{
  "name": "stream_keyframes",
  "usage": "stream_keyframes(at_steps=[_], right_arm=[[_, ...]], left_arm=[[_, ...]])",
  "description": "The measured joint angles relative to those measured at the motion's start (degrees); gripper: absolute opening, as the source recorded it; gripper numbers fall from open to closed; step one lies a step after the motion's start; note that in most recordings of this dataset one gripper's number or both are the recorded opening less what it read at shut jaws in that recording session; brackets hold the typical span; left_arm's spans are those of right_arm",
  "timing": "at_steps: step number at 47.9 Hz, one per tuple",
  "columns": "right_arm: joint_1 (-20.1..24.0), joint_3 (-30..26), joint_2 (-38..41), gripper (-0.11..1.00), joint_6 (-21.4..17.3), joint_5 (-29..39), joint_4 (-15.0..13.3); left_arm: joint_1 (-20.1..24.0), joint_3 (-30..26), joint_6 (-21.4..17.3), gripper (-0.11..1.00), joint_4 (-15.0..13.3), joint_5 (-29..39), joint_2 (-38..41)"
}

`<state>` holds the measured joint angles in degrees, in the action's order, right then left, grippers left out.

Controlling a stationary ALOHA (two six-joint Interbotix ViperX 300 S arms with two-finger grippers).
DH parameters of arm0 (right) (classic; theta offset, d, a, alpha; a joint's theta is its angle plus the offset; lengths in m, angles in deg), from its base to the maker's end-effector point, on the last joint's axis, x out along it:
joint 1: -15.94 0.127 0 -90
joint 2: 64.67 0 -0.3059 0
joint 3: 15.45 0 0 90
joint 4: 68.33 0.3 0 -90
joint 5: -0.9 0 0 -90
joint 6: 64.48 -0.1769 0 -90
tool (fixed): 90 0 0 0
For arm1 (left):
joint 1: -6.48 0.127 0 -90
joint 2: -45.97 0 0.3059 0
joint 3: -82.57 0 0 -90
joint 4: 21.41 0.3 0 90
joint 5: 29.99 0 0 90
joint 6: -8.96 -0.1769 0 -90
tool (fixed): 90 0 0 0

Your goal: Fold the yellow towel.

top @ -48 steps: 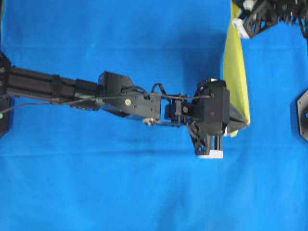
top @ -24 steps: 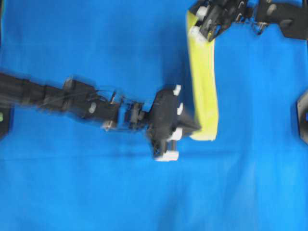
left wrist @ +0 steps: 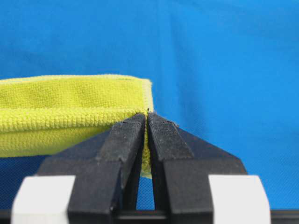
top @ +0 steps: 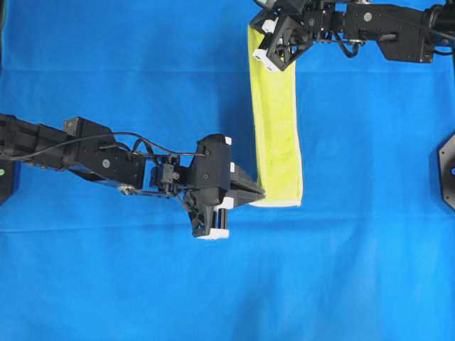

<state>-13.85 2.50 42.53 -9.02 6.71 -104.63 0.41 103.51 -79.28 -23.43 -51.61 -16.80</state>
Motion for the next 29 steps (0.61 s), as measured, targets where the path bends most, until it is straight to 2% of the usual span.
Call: stream_keyframes(at_steps=[10, 13, 16, 24, 26, 29], right_arm=[[0.0, 0.0, 0.0, 0.03, 0.0, 0.1, 0.0], [0.0, 0.0, 0.0, 0.03, 0.0, 0.1, 0.0], [0.0, 0.0, 0.0, 0.11, -0.2, 0.2, 0.0], [-0.8, -0.1, -0.1, 0.60, -0.3, 0.2, -0.1], [-1.0, 0.0, -0.1, 0.66, -0.2, 0.3, -0.1], [-1.0, -0.1, 0.0, 0.64, -0.3, 0.4, 0.0]], left_arm=[[0.1, 0.0, -0.2, 0.03, 0.0, 0.7, 0.0], [0.0, 0.0, -0.2, 0.07, 0.0, 1.1, -0.1], [-0.1, 0.0, -0.3, 0.20, 0.0, 1.8, -0.1], [-0.7, 0.2, -0.6, 0.71, 0.2, 4.8, -1.1], [-0.7, 0.2, -0.8, 0.79, 0.2, 5.5, -1.6], [-0.4, 0.2, -1.2, 0.84, 0.2, 7.2, -2.5]])
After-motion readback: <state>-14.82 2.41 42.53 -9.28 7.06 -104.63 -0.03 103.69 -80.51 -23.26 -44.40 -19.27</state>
